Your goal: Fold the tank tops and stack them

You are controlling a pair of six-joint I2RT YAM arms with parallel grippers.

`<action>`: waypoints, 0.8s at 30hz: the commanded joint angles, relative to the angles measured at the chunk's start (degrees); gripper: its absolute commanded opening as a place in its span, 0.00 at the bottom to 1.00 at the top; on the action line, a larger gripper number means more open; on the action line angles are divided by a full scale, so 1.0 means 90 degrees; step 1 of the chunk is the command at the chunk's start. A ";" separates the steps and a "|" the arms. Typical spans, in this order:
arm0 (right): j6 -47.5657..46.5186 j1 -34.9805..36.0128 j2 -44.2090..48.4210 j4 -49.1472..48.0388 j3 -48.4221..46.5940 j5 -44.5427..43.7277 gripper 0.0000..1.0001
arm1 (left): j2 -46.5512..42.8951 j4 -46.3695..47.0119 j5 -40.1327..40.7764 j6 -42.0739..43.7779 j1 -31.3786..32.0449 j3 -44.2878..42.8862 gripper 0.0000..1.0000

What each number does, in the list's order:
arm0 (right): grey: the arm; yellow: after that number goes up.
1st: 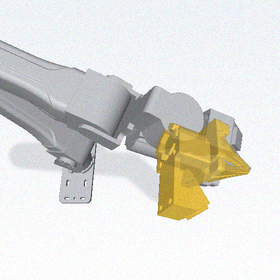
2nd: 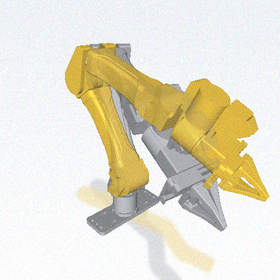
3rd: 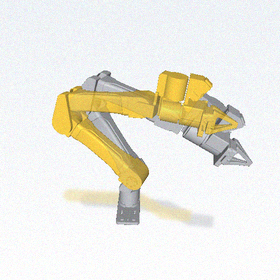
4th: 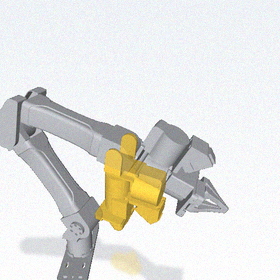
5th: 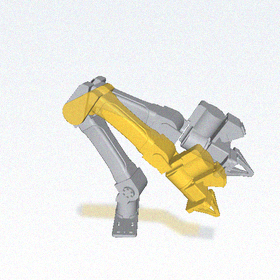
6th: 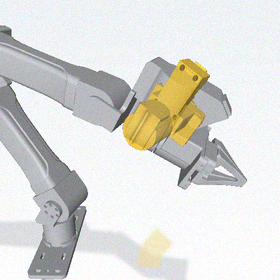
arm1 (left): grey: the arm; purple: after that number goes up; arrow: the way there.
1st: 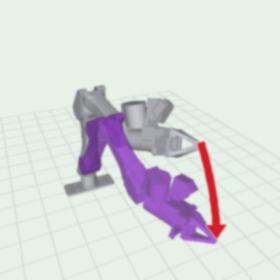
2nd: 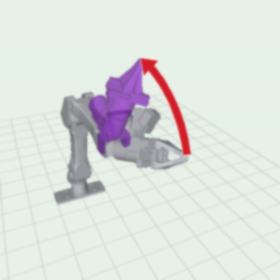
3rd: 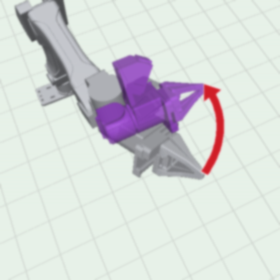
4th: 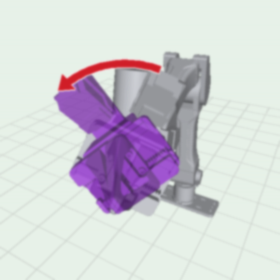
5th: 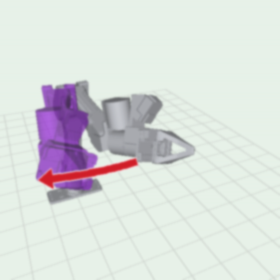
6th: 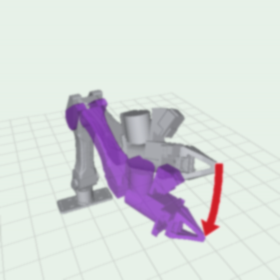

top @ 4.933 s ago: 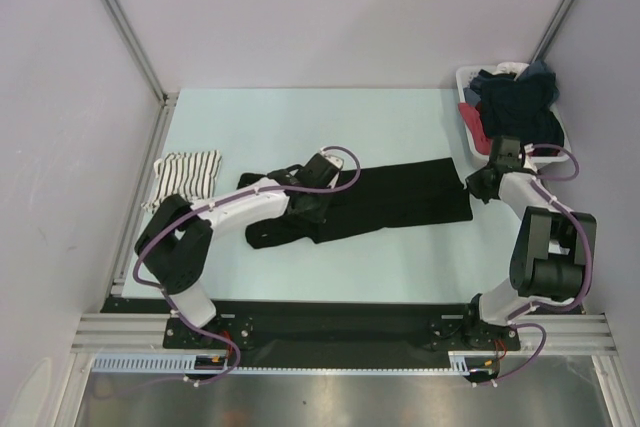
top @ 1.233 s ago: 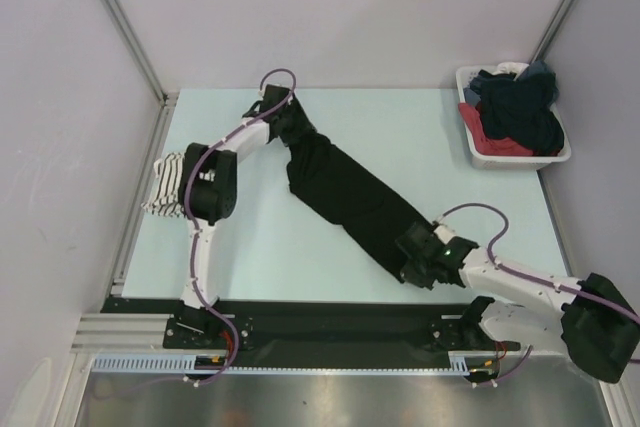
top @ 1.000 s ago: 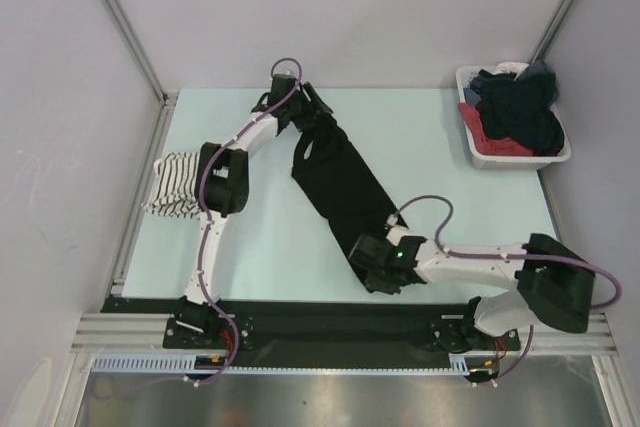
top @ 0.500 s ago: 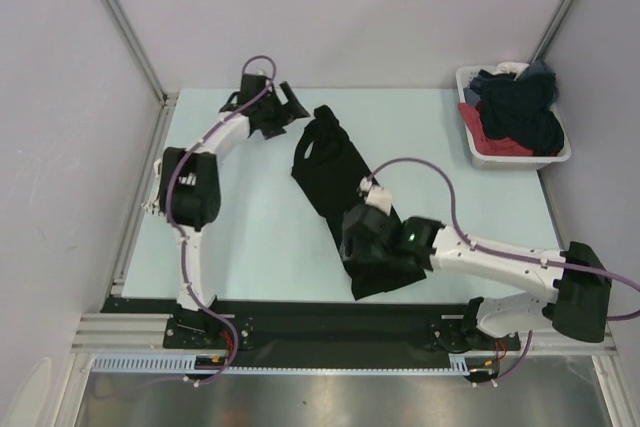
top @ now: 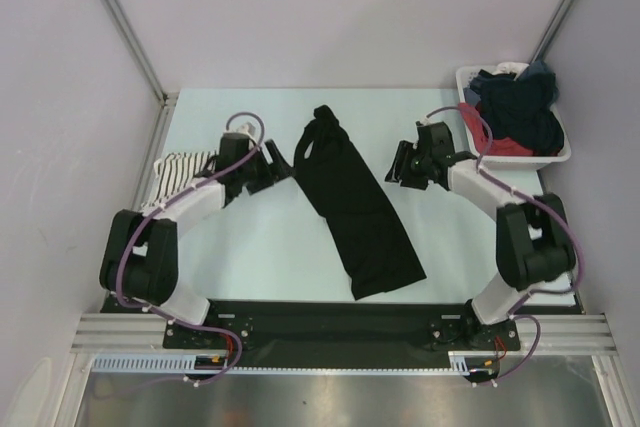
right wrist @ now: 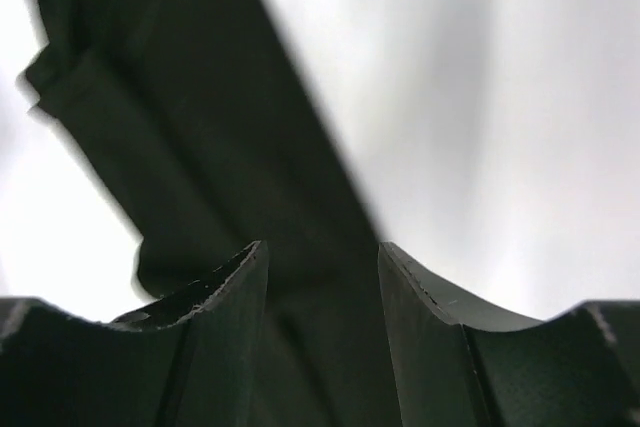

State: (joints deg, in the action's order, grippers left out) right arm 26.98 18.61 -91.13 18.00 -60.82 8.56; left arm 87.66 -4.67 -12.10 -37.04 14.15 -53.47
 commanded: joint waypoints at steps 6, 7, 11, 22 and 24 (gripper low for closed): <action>-0.0313 -0.0612 -0.2187 -0.1276 -0.1104 0.1958 0.54 | 0.0055 0.1289 -0.0384 -0.0230 0.0312 0.0990 0.77; -0.0274 -0.0632 -0.2276 -0.1393 -0.1181 0.2191 0.54 | 0.0123 0.1348 -0.0394 -0.0240 0.0312 0.1048 0.77; -0.0332 -0.0623 -0.2754 -0.1395 -0.1621 0.2243 0.54 | 0.0455 0.1641 -0.0492 -0.0289 0.0400 0.0932 0.81; -0.0342 -0.0173 -0.3390 -0.1131 -0.2022 0.1139 0.29 | 0.1881 0.1310 -0.0033 -0.0270 0.0547 -0.0395 0.70; -0.0283 -0.0173 -0.3390 -0.1189 -0.1944 0.1139 0.29 | 0.2114 0.1105 0.0074 -0.0221 0.0547 -0.0581 0.66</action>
State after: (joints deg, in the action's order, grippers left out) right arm 24.58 16.56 -120.18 6.79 -78.35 21.93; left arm 104.38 6.42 -13.65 -39.59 18.90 -55.31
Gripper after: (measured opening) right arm 0.296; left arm 0.682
